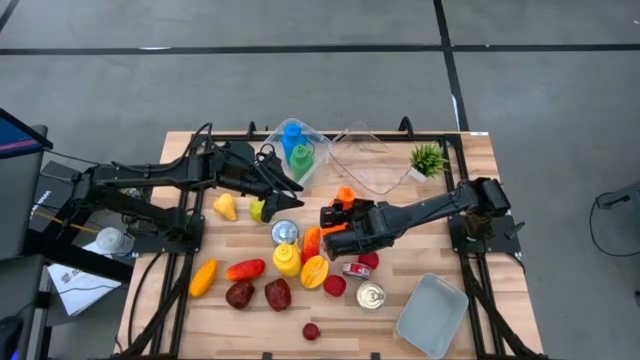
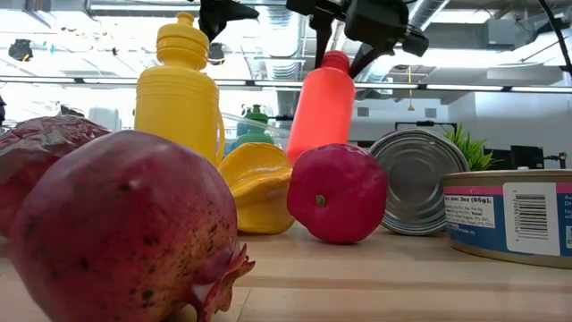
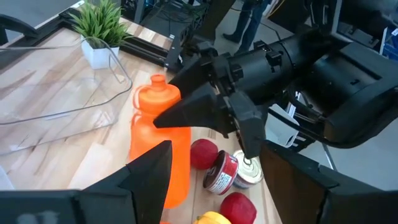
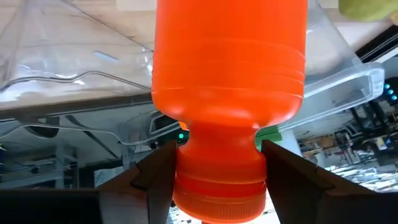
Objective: Pick & Place Food Item
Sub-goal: Put the orange water bottle into the left transparent bin
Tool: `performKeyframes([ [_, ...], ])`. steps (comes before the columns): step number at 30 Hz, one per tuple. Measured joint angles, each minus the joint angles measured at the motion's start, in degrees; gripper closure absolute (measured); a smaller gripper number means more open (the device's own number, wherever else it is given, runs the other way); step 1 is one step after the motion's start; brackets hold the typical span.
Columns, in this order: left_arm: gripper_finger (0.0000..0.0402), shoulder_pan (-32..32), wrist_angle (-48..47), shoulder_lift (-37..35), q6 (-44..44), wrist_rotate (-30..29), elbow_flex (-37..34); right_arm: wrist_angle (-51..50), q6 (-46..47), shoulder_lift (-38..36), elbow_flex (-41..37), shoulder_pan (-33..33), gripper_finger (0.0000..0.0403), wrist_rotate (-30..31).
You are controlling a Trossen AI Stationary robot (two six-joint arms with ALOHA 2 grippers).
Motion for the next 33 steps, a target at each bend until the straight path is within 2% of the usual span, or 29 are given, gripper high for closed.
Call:
performKeyframes([
  [5,0.017,0.0,-0.02,0.0,0.63,0.0,0.0,0.69,-3.67,0.02,0.0,-0.85,0.0203,-0.19],
  [14,0.017,0.0,-0.11,-0.12,0.25,0.08,0.0,4.96,-5.8,0.04,-0.02,-3.2,0.0185,-1.77],
  [20,0.017,0.0,-0.1,-0.98,-0.08,3.21,0.04,3.31,-6.25,3.1,-0.15,-6.82,0.0185,-2.27],
  [27,0.017,-0.15,0.18,-1.55,-1.27,3.21,0.06,2.95,-3.23,9.77,-0.04,-10.5,0.0187,14.33],
  [33,0.017,-0.15,0.35,-1.97,-1.28,3.21,0.04,1.79,-1.37,10.29,0.0,-10.72,0.0186,15.23],
])
